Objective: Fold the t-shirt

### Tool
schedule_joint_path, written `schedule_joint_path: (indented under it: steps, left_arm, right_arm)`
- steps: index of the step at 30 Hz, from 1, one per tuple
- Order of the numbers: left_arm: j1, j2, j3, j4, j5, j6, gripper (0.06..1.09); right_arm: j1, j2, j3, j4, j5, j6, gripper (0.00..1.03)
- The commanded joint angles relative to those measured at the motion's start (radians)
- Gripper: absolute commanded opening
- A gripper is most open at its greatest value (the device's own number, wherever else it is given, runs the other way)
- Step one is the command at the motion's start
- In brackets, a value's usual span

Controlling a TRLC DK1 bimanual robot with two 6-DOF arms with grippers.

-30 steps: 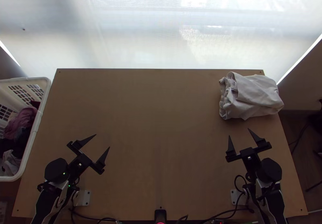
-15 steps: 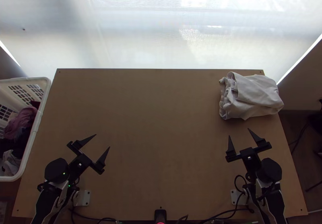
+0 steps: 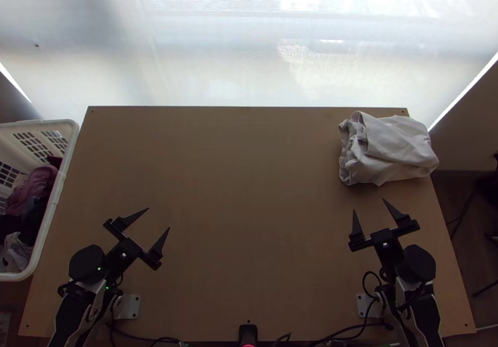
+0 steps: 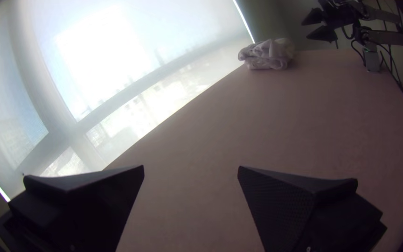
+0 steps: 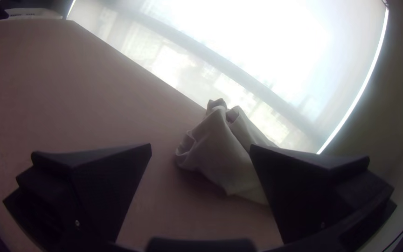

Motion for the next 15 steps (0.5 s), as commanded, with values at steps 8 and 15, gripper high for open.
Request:
schedule_joint_path:
  steps: [8,15]
  left_arm:
    - [-0.030,0.000,0.000,-0.001,0.008,-0.004,1.04]
    - [-0.062,0.000,0.000,-0.003,0.014,-0.004,1.04]
  right_arm:
    - [0.005,0.000,0.000,0.000,0.000,0.000,0.98]
    - [0.038,0.000,-0.001,-0.003,-0.002,0.000,0.98]
